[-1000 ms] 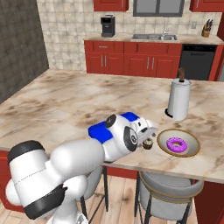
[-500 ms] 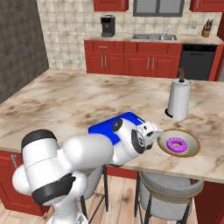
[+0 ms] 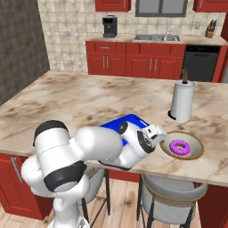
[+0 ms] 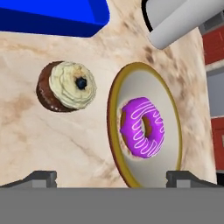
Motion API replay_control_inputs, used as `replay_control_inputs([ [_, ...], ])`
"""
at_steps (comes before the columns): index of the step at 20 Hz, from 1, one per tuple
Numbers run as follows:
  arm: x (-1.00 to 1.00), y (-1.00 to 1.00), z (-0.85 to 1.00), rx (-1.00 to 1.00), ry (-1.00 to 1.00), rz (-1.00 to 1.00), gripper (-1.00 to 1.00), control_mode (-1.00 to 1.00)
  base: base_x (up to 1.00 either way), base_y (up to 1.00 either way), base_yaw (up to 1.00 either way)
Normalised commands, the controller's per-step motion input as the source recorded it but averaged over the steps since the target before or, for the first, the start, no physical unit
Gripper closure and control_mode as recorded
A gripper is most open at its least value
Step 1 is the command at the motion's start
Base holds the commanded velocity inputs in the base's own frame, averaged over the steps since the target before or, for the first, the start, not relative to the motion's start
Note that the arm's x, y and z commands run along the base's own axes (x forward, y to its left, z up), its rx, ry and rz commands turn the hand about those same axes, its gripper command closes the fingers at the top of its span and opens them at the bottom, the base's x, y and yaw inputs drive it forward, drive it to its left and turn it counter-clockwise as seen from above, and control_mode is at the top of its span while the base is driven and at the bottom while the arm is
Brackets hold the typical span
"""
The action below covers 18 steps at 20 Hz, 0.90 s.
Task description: Place the bowl with donut and the cupcake onto the tray.
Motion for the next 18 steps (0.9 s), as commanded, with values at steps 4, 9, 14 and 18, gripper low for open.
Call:
replay_control_inputs([
  [4, 0.18, -0.10, -0.21, 0.00, 0.00, 0.00, -1.00, -1.00, 0.00, 0.00, 0.00],
  [9, 0.17, -0.11, -0.22, 0.00, 0.00, 0.00, -1.00, -1.00, 0.00, 0.00, 0.00],
  [14, 0.14, -0.22, -0.23, 0.00, 0.00, 0.00, -1.00, -1.00, 0.00, 0.00, 0.00],
  [18, 0.17, -0.22, -0.20, 0.00, 0.00, 0.00, -1.00, -1.00, 0.00, 0.00, 0.00],
])
